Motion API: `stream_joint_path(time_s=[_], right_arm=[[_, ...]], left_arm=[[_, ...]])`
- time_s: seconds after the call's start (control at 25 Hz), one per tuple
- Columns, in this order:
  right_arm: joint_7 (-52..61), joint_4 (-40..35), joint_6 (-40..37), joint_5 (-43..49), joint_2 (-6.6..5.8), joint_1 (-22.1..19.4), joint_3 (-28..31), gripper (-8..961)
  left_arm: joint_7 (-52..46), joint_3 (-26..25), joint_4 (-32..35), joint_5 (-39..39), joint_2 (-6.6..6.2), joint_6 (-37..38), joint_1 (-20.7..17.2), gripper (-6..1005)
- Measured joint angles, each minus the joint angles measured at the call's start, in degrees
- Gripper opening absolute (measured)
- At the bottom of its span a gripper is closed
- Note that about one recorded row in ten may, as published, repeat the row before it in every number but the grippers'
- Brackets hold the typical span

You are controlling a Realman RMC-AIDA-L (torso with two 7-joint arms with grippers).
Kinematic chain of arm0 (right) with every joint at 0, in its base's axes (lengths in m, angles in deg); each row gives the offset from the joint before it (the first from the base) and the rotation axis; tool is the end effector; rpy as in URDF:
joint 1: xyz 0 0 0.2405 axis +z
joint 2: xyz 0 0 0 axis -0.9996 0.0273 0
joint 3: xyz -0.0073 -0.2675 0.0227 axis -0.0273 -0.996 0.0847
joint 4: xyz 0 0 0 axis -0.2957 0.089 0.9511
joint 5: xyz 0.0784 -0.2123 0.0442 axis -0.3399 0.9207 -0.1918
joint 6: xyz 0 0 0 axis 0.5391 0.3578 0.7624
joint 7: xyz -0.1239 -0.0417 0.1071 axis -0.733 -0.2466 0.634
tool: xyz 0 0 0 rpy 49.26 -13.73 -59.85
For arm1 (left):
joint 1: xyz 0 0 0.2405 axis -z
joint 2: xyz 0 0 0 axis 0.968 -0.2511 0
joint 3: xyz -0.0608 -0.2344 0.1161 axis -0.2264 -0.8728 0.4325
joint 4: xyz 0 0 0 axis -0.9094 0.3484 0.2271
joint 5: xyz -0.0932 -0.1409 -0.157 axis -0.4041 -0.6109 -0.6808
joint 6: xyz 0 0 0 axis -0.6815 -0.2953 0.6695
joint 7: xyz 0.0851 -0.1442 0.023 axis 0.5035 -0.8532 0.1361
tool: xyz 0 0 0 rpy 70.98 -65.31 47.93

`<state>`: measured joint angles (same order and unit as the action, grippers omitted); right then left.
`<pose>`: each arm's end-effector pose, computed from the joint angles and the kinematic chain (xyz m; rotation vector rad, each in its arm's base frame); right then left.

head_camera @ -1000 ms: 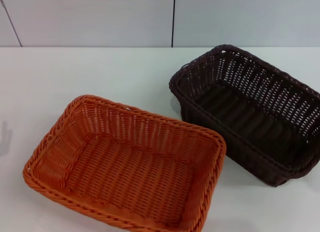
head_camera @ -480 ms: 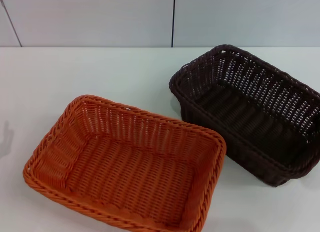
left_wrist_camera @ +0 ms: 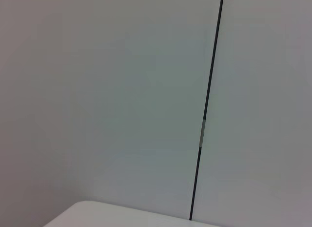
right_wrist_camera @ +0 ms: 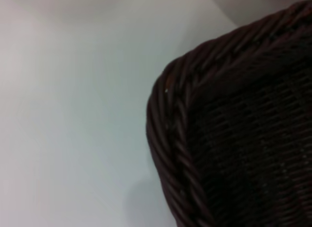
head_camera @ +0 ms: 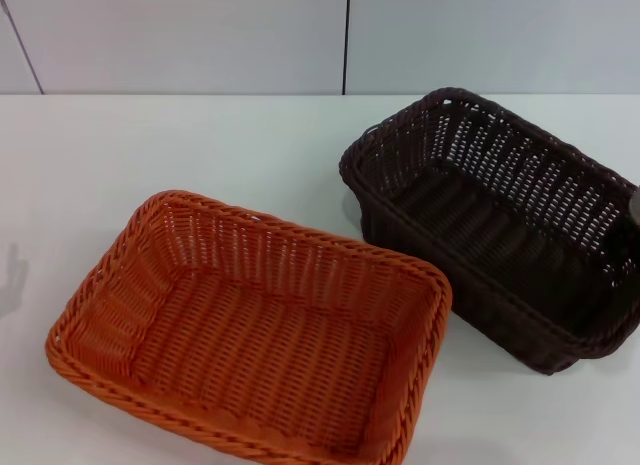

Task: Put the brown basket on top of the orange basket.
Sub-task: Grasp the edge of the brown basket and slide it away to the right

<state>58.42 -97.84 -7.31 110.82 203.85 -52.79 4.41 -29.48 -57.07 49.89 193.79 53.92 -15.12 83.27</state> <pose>0.2470 0.4011 0.0286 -2.7609 -0.7565 -1.0636 -0.4204 0.3004 0.0040 -1.3119 -0.7479 -0.6369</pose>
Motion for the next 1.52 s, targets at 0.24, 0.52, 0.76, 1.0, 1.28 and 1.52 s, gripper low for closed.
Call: stream_joint_path(time_s=[0.24,0.52,0.76,1.0,1.28,1.52], right_arm=[[0.0,-0.29,0.25,0.23,0.07,-0.26,-0.71,557],[0.0,-2.54,-0.52,0.2,0.25,-1.0,-0.48,405],[-0.02,-6.64,-2.35,-0.26,0.31,-1.77,0.89,334],[-0.03,-10.36,-3.59,-0.44,0.29,-3.13,1.92,237],[0.35,-14.0,-2.95,-1.18,0.43,-4.57,2.45,195],[0.55,-21.74,-2.87,-3.12,0.38,-4.99,3.41,193]], left_arm=[[0.0,-0.1,0.04,0.01,0.0,0.0,0.06,722],[0.0,-0.23,0.05,-0.02,-0.09,0.07,0.07,722],[0.0,-0.3,0.03,-0.17,-0.09,0.79,-0.18,722],[0.0,-0.43,0.0,-0.41,-0.08,1.43,-0.41,722],[0.0,-0.43,0.0,-0.41,-0.08,1.9,-0.51,722],[0.0,-0.5,0.35,-0.4,0.01,3.05,-1.11,722]])
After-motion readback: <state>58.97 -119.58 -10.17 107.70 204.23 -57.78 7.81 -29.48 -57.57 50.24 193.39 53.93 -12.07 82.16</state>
